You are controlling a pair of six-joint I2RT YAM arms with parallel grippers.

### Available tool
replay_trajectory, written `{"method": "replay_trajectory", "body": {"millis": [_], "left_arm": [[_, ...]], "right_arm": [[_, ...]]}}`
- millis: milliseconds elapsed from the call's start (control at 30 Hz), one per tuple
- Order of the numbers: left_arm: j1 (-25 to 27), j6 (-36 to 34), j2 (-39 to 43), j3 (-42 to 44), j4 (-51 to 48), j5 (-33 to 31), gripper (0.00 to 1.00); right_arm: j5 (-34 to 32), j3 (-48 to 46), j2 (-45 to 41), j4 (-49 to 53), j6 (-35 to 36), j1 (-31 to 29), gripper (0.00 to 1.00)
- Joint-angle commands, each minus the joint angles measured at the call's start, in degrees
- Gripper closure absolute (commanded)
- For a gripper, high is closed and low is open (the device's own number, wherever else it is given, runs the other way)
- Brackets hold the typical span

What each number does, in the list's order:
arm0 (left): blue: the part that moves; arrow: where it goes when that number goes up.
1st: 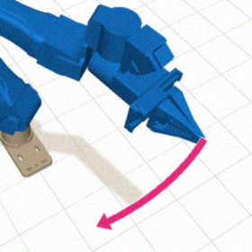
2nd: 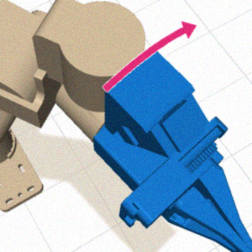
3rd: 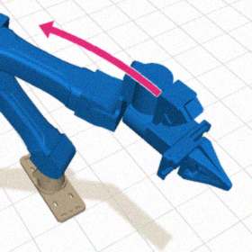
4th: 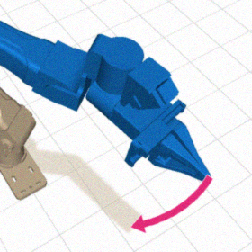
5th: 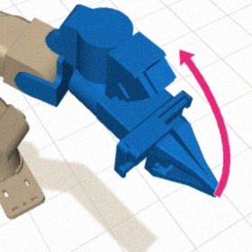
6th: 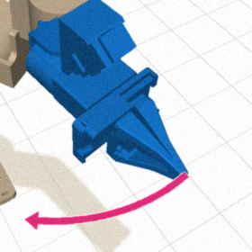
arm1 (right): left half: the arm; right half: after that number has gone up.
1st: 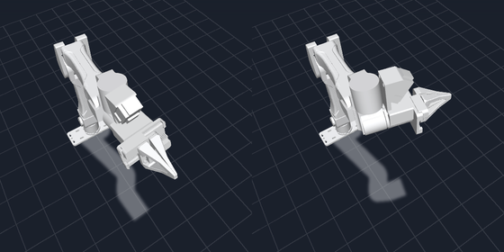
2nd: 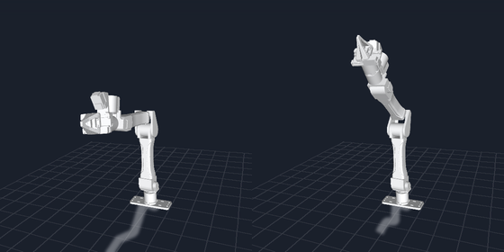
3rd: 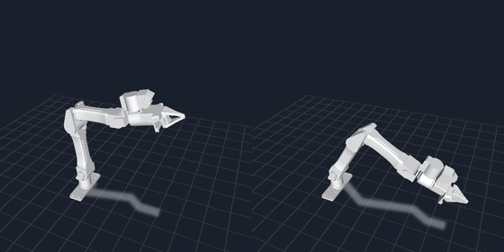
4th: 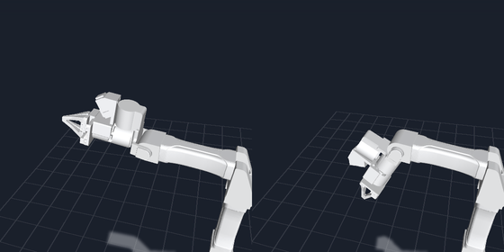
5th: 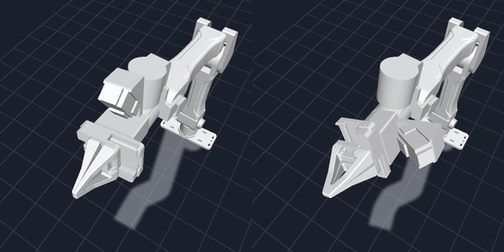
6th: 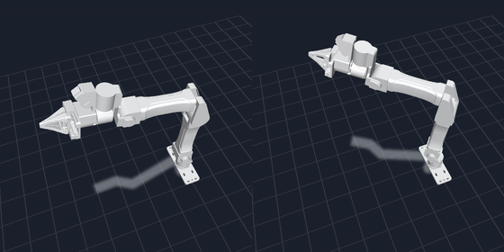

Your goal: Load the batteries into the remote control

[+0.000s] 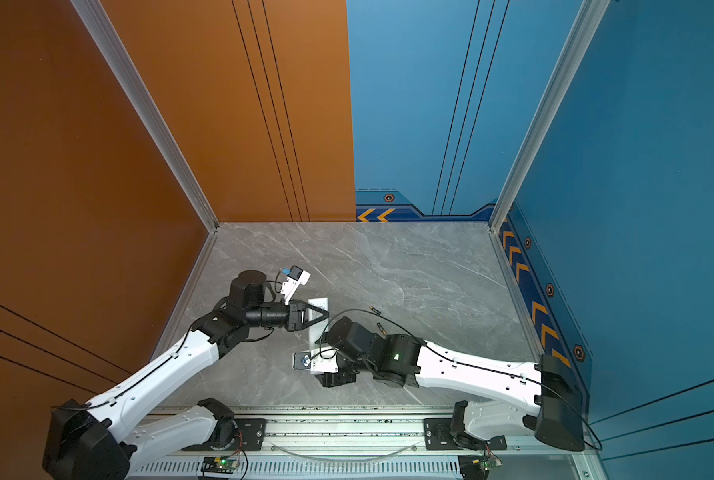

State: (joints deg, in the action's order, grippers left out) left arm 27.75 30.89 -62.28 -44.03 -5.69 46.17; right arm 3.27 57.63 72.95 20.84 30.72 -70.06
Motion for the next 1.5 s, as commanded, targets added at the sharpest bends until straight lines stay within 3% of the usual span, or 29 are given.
{"method": "replay_trajectory", "body": {"millis": [0,867,1467], "left_arm": [[-0.17,0.30,2.25,-1.39,3.14,3.63,1.00],[1.61,-5.82,2.08,-3.08,-4.30,0.06,1.00],[2.19,-7.00,1.80,-3.92,-6.97,-1.16,1.00]], "right_arm": [[2.57,0.50,3.18,8.68,-0.65,-0.65,0.37],[10.00,8.64,6.97,20.71,0.25,0.45,0.57],[10.98,10.35,7.81,21.70,0.62,0.54,0.61]]}}
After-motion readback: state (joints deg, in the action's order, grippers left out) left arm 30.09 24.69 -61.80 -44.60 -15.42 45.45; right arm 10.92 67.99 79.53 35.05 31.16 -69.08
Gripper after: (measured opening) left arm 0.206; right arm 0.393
